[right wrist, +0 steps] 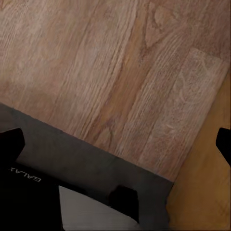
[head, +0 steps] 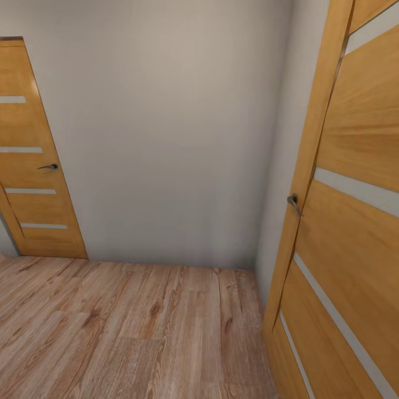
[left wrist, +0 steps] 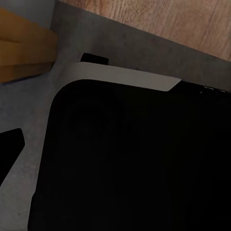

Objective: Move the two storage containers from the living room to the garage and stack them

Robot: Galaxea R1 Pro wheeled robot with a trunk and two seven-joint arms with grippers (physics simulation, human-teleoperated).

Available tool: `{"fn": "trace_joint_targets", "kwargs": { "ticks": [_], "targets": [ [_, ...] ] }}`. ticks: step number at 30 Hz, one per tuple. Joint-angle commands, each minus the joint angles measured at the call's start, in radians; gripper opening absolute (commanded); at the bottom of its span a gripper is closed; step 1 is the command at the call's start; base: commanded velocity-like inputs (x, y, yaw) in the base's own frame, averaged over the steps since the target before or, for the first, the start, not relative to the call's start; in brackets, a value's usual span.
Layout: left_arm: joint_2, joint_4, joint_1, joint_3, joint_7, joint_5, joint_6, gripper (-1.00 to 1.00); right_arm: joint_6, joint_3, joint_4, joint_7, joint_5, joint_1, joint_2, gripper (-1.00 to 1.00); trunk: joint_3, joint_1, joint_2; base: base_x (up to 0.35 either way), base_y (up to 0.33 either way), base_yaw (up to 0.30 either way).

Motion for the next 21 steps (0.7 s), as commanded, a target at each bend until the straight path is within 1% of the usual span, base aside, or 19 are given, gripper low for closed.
{"fn": "trace_joint_targets", "kwargs": {
  "ticks": [1, 6, 7, 14, 16, 17, 18, 20, 21],
  "targets": [
    [0.0, 0.0, 0.0, -0.001, 0.0, 0.006, -0.003, 1.0, -0.01, 0.007, 0.001, 0.002, -0.001, 0.017, -0.008, 1.0, -0.001, 0.0, -0.001, 0.0, 0.0, 0.0],
    [0.0, 0.001, 0.0, -0.001, 0.0, 0.006, -0.003, 1.0, -0.037, 0.006, 0.002, 0.001, -0.006, 0.073, -0.036, 1.0, -0.001, 0.0, -0.001, 0.0, 0.0, 0.0],
    [0.0, 0.002, 0.0, -0.001, 0.0, 0.006, -0.003, 1.0, -0.047, 0.005, 0.002, 0.0, -0.007, 0.092, -0.046, 1.0, -0.001, 0.0, -0.001, 0.0, 0.0, 0.0],
    [0.0, 0.006, 0.0, -0.001, 0.0, 0.007, -0.003, 1.0, -0.07, -0.001, 0.003, -0.006, -0.015, 0.165, -0.085, 1.0, -0.001, 0.0, -0.001, 0.0, 0.0, 0.0],
    [0.0, 0.007, 0.0, -0.001, 0.0, 0.007, -0.003, 1.0, -0.076, -0.002, 0.003, -0.006, -0.038, 0.194, -0.091, 1.0, -0.001, 0.0, -0.001, 0.0, 0.0, 0.0],
    [0.0, 0.007, 0.0, -0.002, 0.0, 0.007, -0.003, 1.0, -0.078, -0.002, 0.003, -0.006, -0.058, 0.209, -0.093, 1.0, -0.001, 0.0, -0.001, 0.0, 0.0, 0.0],
    [0.0, 0.008, 0.0, -0.002, 0.0, 0.007, -0.003, 1.0, -0.08, -0.002, 0.003, -0.006, -0.09, 0.233, -0.095, 1.0, -0.001, 0.0, -0.001, 0.0, 0.0, 0.0],
    [-0.001, 0.008, 0.0, -0.003, 0.0, 0.007, -0.003, 1.0, -0.081, -0.002, 0.003, -0.006, -0.125, 0.259, -0.098, 1.0, -0.001, 0.0, -0.001, 0.0, 0.0, 0.0],
    [-0.001, 0.009, 0.0, -0.003, 0.0, 0.007, -0.003, 1.0, -0.082, -0.002, 0.003, -0.006, -0.131, 0.266, -0.098, 1.0, -0.001, 0.0, -0.001, 0.0, 0.0, 0.0]
  ]
}}
